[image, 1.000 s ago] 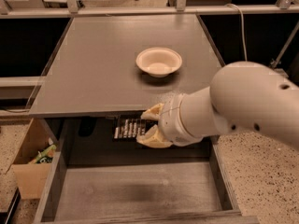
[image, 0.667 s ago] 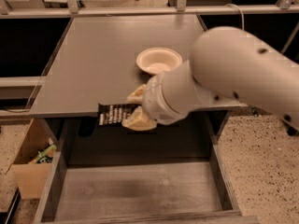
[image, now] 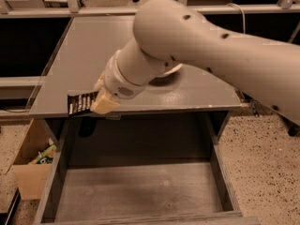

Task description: Pick rxbar chocolate from top drawer and place on counter

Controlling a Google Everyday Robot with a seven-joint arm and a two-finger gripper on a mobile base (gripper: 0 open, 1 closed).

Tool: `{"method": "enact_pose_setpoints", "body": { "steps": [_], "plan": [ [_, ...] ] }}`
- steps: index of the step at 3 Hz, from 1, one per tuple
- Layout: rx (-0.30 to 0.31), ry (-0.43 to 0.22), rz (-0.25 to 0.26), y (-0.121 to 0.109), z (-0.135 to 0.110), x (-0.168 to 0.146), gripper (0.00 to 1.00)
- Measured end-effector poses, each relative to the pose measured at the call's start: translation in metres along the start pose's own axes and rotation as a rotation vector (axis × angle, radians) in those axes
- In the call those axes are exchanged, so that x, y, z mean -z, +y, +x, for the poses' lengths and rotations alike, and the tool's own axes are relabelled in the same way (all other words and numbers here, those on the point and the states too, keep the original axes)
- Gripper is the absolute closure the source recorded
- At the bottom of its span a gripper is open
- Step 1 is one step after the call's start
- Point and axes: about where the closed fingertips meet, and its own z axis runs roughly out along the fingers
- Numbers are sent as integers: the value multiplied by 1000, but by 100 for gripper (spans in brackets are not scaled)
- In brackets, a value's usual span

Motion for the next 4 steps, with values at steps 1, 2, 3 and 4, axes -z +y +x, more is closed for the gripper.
{"method": "enact_pose_setpoints", "body": {
  "steps": [1, 2, 3, 4],
  "plan": [
    [-7, 12, -35, -23, 0, -33, 100],
    [-47, 33, -41, -50, 24, -50, 100],
    [-90, 49, -40, -72, 50, -56, 100],
    [-93, 49, -40, -74, 50, -54, 84]
  ]
}}
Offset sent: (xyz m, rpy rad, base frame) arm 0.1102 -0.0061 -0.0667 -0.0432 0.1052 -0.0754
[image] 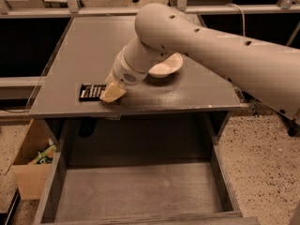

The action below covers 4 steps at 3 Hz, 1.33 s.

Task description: Pick rxbar chocolate from top drawer and place on counter

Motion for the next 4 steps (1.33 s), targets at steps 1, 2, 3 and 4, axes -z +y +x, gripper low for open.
{"method": "enact_pose_setpoints", "body": {
  "steps": [1, 2, 3, 4],
  "plan": [
    [0, 0, 0, 0, 0, 0, 61],
    [0, 0, 0, 0, 0, 0, 38],
    [0, 0, 0, 0, 0, 0, 15],
    [0, 0, 0, 0, 0, 0, 0]
  ]
}}
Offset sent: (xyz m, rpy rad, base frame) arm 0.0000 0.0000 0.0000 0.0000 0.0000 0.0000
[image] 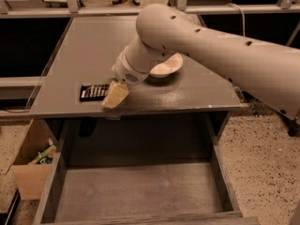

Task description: Pick rxbar chocolate from top drawer and place on counter

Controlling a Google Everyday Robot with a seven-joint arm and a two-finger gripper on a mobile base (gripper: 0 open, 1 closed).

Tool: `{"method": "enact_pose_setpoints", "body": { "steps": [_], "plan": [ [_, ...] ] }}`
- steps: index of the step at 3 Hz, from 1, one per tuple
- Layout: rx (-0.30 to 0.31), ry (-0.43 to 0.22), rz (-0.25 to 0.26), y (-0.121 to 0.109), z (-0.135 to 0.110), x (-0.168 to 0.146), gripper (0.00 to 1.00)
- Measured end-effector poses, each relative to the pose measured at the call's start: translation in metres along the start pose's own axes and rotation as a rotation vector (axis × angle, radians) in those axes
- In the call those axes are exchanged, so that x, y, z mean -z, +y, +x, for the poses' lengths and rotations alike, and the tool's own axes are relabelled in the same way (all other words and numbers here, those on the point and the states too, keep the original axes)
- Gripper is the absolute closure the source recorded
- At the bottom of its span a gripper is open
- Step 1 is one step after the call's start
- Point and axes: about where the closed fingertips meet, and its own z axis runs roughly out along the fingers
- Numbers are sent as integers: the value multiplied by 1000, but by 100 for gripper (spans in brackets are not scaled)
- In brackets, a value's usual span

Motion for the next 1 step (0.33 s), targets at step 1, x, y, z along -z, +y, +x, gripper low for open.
{"method": "enact_pose_setpoints", "body": {
  "steps": [1],
  "plan": [
    [0, 0, 0, 0, 0, 0, 0]
  ]
}}
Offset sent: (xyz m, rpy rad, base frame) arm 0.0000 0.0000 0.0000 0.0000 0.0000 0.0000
